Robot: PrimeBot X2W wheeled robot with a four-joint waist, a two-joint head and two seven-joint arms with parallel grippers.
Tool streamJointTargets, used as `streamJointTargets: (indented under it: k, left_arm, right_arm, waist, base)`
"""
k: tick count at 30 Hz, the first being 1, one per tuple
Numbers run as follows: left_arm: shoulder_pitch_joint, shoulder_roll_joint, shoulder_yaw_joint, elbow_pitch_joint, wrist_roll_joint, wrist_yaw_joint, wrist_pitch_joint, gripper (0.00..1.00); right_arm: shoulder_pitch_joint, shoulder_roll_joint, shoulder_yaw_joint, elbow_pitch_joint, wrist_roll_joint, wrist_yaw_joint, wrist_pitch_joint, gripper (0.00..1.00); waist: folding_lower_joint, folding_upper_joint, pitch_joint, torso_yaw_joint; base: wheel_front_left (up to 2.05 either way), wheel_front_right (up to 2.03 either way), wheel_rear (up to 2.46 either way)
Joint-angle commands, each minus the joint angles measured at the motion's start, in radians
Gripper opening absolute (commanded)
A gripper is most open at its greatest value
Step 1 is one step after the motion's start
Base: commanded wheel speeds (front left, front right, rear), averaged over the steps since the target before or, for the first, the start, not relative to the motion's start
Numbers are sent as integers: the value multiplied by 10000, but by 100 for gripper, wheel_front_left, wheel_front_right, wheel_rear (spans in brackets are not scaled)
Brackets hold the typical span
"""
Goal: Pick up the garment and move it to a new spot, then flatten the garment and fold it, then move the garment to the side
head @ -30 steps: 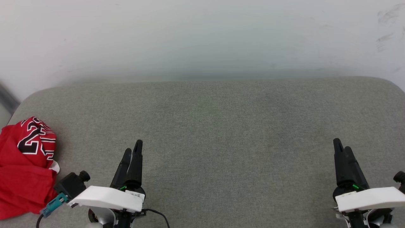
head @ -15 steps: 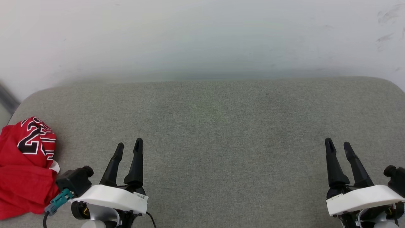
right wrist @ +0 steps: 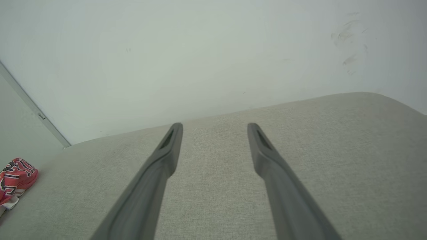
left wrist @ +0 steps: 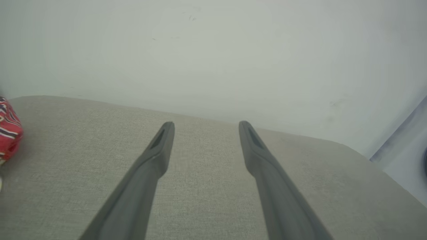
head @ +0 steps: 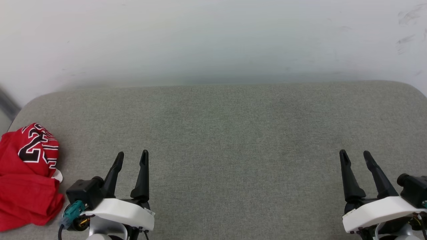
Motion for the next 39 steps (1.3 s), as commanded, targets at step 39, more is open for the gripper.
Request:
streamJointTargets:
  k: [39]
  left_arm:
    - [188, 225, -160, 529, 2975, 215, -923, 100]
  right_arm:
    - [417, 267, -303, -678, -3013, 0, -25, 100]
  waist:
    - [0, 0, -18, -58]
  base:
    - [0, 0, 0]
